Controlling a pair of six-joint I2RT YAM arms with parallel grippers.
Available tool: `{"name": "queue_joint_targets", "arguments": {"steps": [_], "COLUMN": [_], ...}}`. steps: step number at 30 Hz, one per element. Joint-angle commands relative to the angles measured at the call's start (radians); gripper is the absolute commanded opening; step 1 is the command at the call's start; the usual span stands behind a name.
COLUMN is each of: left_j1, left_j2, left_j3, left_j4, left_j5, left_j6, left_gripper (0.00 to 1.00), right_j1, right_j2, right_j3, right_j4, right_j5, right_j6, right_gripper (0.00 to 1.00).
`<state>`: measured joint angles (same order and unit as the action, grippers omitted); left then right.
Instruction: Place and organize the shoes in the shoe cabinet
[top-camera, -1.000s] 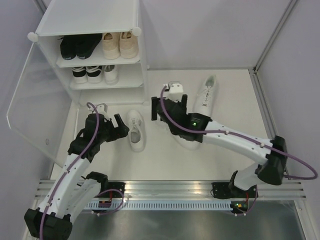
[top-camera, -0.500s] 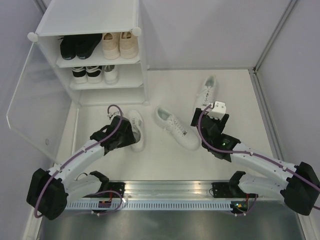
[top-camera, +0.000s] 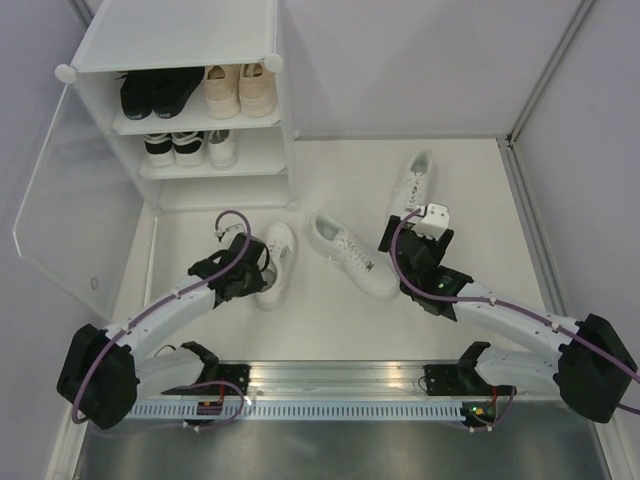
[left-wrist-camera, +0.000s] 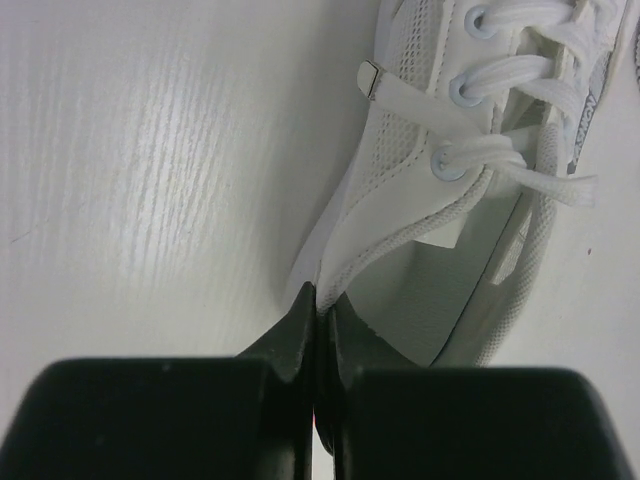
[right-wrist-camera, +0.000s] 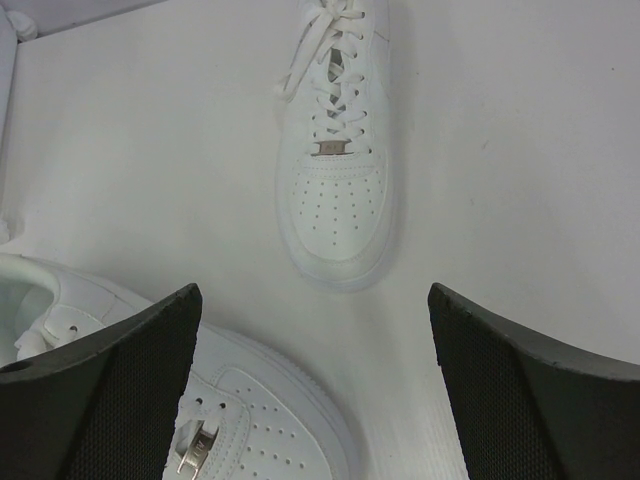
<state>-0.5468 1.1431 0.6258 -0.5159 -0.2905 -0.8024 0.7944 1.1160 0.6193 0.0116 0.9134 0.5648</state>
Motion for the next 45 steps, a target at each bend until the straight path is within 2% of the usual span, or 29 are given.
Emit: {"name": "queue_joint_targets", "arguments": {"steps": [1, 6, 9, 15, 21, 26, 35, 42, 43, 45], "left_j1": [-0.002, 0.011, 0.048, 0.207, 0.281, 0.307, 0.344, 0.35, 0.352, 0.352], "left_j2": [-0.101, -0.129, -0.114, 0.009, 0.184, 0.303, 0.527, 0.671, 0.682, 0.707], "left_j3": [0.1, 0.276, 0.405, 0.58, 0.745, 0.885, 1.11, 1.233, 1.252, 1.267], "left_j4": [-0.044, -0.17, -0.193, -0.193, -0.187, -0.203, -0.208, -0.205, -0.2, -0.194], "left_j5": [-0.073, -0.16, -0.159, -0.066, 0.039, 0.074, 0.054, 0.099, 0.103, 0.106], "left_j6": [0.032, 0.104, 0.17, 0.302, 0.376, 0.39, 0.39, 0.381, 0.378, 0.374], "left_gripper": [0.02, 0.02, 0.02, 0.02, 0.02, 0.02, 0.02, 0.03, 0.03, 0.11], "right_j1": [-0.004, -0.004, -0.006, -0.006, -0.006, -0.006, -0.006, -0.007, -0.007, -0.007], "right_j2": [0.018, 0.022, 0.013, 0.015, 0.018, 0.028, 0.041, 0.048, 0.054, 0.062], "right_j3": [-0.001, 0.007, 0.005, 0.007, 0.01, 0.017, 0.031, 0.036, 0.037, 0.043], "right_j4": [0.039, 0.025, 0.021, 0.017, 0.013, 0.007, -0.009, -0.01, -0.01, -0.009], "right_j5": [0.001, 0.01, 0.016, 0.018, 0.018, 0.018, 0.018, 0.016, 0.015, 0.007], "right_j6": [0.024, 0.026, 0.029, 0.029, 0.024, 0.024, 0.024, 0.02, 0.017, 0.017], "right_gripper": [0.98, 0.98, 0.98, 0.98, 0.98, 0.98, 0.98, 0.98, 0.98, 0.98]}}
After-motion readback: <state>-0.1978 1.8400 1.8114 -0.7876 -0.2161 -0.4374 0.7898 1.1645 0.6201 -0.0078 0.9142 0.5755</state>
